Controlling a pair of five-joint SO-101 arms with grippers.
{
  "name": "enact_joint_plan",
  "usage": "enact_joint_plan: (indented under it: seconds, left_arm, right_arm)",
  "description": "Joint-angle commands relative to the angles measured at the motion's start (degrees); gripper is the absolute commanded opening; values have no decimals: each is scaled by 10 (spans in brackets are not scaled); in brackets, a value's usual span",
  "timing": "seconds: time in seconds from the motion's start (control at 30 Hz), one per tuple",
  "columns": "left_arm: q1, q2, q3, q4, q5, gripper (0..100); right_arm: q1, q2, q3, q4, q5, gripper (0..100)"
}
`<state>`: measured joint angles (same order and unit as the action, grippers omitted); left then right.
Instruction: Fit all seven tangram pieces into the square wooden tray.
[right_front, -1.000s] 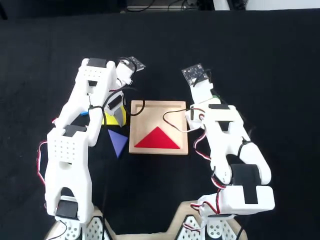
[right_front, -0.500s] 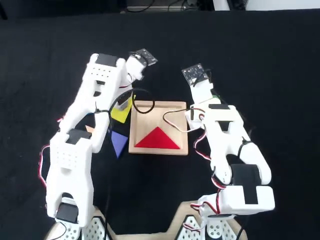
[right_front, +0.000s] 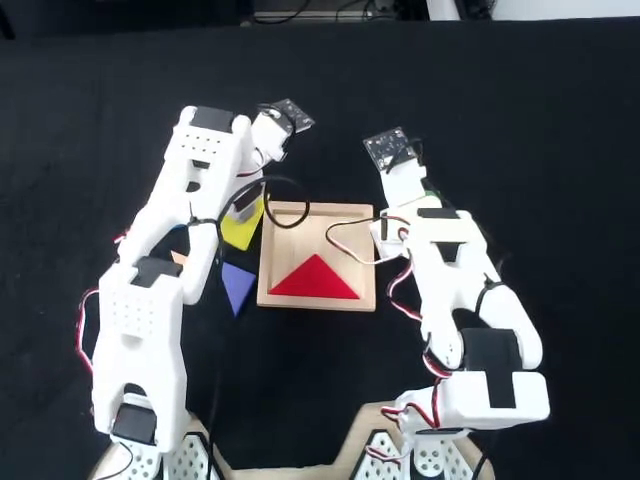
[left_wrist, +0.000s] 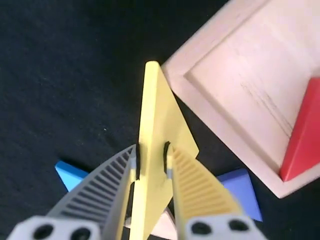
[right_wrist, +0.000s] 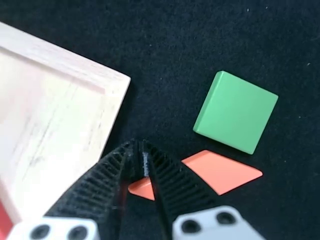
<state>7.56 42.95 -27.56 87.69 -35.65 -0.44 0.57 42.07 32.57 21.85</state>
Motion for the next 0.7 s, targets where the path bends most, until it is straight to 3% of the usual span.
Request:
enact_joint_plan:
  seconds: [0.0, 0.17, 0.4, 0.67]
  left_arm:
    - [17, 11, 16, 37, 4, 30]
    - [13, 11, 18, 39, 5, 30]
    - [18, 11, -36, 129, 7, 30]
    - [16, 9, -47, 131, 35, 30]
  right_arm:
    - [-2, -2, -24, -11, 7, 11]
    - [-2, -2, -24, -11, 7, 11]
    - [-2, -2, -24, -11, 7, 11]
    - [-2, -1, -24, -11, 7, 11]
